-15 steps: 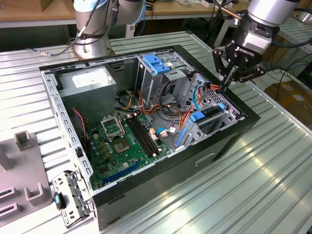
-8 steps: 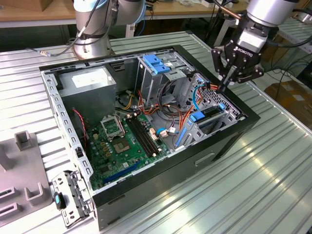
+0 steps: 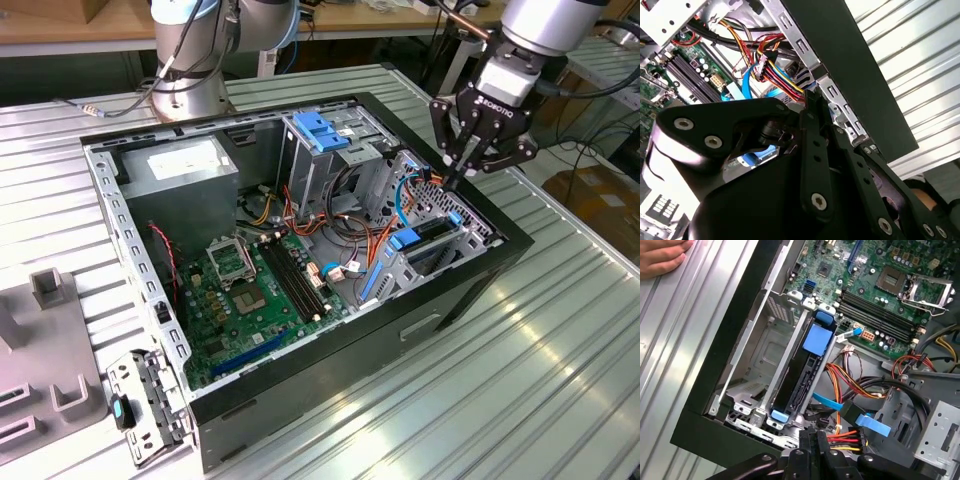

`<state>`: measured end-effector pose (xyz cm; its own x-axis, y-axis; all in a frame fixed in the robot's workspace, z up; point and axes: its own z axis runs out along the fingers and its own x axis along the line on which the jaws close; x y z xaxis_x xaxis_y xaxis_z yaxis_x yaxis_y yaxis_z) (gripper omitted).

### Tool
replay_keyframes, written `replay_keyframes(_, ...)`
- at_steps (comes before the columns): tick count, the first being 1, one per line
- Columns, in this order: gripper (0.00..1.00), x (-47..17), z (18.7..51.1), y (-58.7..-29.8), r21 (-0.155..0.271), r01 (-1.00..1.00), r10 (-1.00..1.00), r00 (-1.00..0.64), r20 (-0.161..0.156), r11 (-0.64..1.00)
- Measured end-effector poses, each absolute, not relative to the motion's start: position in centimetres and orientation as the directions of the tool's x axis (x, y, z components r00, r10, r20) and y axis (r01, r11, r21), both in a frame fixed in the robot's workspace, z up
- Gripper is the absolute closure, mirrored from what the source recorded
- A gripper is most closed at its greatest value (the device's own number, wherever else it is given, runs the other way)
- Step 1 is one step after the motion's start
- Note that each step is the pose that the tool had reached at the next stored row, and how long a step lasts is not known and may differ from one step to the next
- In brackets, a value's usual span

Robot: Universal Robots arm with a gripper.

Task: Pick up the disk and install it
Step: 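Insert the first disk wire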

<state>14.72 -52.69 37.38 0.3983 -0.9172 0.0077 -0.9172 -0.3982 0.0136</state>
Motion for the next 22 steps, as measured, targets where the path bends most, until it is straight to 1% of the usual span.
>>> replay_keyframes(9,0.83,14.68,37.34,-52.69,0.014,-0.961,-0.962,0.275,0.008,-0.274)
replay_keyframes(17,0.83,14.68,37.34,-52.69,0.014,-0.965,-0.965,0.263,0.008,-0.263)
replay_keyframes(22,0.83,14.67,37.31,-52.69,0.014,-0.985,-0.985,0.171,0.008,-0.171)
